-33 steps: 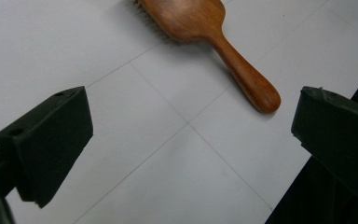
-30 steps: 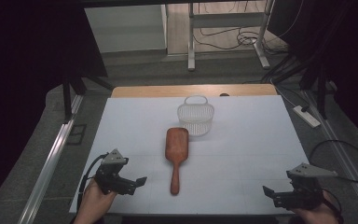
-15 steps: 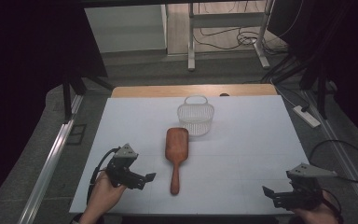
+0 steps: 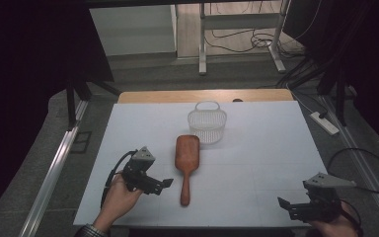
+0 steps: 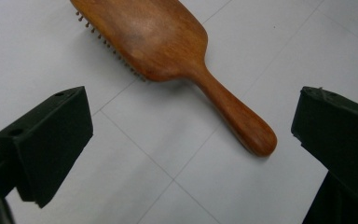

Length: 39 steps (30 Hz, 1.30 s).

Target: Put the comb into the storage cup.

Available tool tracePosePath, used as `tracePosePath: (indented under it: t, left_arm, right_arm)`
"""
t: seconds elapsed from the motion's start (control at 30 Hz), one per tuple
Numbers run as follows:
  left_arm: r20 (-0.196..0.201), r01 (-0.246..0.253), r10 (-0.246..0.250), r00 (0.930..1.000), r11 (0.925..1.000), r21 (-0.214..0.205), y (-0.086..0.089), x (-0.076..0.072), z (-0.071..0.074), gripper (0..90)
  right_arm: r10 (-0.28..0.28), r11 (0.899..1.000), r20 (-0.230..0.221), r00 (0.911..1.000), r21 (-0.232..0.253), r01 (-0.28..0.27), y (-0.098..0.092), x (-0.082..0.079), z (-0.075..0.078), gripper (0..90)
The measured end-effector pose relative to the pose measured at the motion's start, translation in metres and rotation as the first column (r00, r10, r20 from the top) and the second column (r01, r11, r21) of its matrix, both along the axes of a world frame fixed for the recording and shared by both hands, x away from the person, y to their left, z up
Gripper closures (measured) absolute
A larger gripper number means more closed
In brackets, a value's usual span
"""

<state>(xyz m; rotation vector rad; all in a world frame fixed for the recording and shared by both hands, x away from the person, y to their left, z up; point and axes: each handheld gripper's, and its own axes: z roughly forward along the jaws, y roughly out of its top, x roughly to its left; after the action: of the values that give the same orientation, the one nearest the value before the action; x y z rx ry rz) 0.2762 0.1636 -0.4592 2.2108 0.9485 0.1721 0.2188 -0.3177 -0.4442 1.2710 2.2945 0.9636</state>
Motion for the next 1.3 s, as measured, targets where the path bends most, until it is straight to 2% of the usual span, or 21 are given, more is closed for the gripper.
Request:
tracePosePath:
  t: [0.47,0.87,1.3]
  left_arm:
    - [-0.017,0.027,-0.027,0.9995,0.9993,0.025,-0.024,0.016,-0.001,0.0]
    - [-0.03,0.054,-0.054,0.9981,0.9985,0.01,-0.042,0.029,0.001,0.0]
    - [-0.037,0.092,-0.091,0.9952,0.9956,0.017,-0.062,0.042,0.002,0.0]
  right_arm:
    - [0.0,1.0,-0.003,1.0,-0.002,0.0,0.0,0.0,0.0,0.0]
    - [-0.001,1.0,-0.007,1.0,-0.007,0.001,0.0,0.001,-0.001,0.0]
    - [0.0,1.0,-0.014,0.9999,-0.008,0.0,0.001,0.001,-0.001,0.0]
